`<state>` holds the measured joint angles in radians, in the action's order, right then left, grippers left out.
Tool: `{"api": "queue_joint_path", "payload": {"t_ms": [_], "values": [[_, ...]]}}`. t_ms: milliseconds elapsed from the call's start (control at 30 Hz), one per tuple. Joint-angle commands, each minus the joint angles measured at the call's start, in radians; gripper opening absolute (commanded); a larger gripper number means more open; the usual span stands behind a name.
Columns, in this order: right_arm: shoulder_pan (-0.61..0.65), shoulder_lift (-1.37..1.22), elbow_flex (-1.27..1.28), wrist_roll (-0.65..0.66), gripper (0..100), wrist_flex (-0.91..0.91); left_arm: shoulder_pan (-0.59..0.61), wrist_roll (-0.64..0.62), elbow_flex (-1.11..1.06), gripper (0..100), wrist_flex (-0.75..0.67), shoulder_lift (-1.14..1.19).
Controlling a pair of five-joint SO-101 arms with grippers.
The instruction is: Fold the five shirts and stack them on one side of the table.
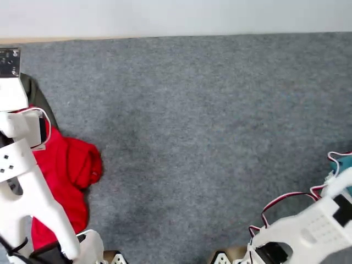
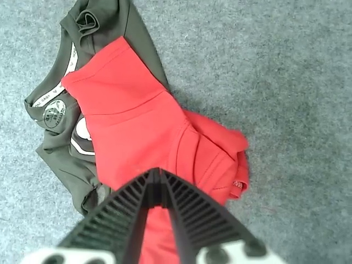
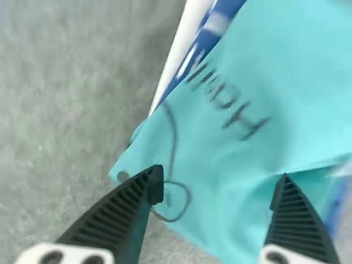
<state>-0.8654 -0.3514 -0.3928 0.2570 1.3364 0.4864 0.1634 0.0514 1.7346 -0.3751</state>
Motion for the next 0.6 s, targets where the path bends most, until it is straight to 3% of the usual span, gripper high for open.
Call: {"api": "queue_joint_path", "payload": {"t_ms": [0, 167, 400, 567], "values": [[-0.031, 0.071, -0.084, -0.003, 30.7, -0.068, 0.002, 0.000, -0.001, 0, 0.021, -0.032], [-0.068, -0.019, -0.084, 0.000, 30.7, -0.277, 0.002, 0.000, -0.001, 0, 0.021, -0.032], [-0.073, -0.248, -0.089, 0.155, 30.7, -0.518, 0.002, 0.000, -0.001, 0, 0.021, -0.032], [-0.054, -0.288, -0.091, 0.160, 30.7, -0.610, 0.002, 0.000, -0.001, 0, 0.021, -0.032]]}}
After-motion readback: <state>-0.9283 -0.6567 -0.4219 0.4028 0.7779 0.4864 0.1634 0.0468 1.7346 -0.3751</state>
